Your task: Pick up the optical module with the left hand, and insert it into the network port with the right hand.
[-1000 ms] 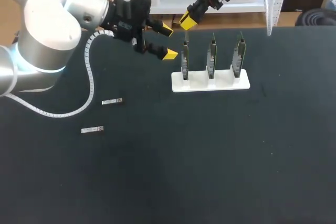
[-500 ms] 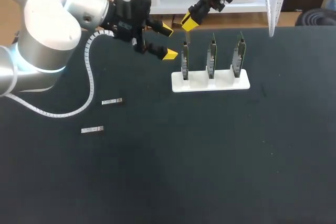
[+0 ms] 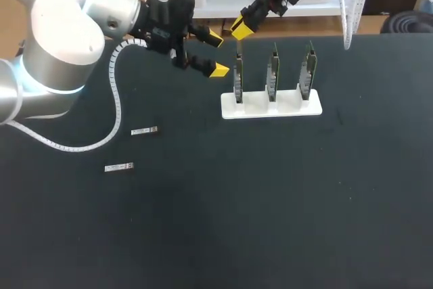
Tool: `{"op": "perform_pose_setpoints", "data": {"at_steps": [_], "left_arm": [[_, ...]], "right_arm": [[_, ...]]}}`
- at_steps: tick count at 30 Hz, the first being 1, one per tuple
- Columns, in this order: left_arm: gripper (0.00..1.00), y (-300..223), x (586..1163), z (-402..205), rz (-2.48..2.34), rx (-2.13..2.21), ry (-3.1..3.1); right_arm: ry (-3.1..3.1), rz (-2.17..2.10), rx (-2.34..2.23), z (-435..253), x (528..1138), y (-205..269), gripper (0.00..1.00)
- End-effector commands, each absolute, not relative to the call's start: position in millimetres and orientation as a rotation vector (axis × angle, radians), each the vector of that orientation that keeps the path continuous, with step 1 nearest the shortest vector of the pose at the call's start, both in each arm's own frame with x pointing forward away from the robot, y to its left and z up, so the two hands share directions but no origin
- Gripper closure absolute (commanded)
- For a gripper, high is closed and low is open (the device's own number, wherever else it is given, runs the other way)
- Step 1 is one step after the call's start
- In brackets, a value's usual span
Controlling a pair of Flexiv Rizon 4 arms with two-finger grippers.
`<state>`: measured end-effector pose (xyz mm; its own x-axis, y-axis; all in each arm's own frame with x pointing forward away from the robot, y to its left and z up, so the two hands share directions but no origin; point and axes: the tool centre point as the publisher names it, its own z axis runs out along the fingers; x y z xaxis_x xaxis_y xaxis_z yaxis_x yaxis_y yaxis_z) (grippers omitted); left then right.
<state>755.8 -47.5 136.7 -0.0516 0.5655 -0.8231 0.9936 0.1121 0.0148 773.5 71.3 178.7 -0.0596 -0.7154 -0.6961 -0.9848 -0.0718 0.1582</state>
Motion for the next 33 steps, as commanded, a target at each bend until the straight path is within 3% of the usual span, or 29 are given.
{"op": "perform_pose_setpoints", "data": {"at_steps": [1,33], "left_arm": [[0.0,-48.2,756.6,137.2,-0.788,1.537,1.708],[0.0,-48.2,756.6,137.2,-0.788,1.537,1.708]], "right_arm": [[1.813,0.912,-1.811,176.5,771.8,71.9,1.0],[1.848,0.886,-1.781,169.3,771.4,69.5,1.0]]}}
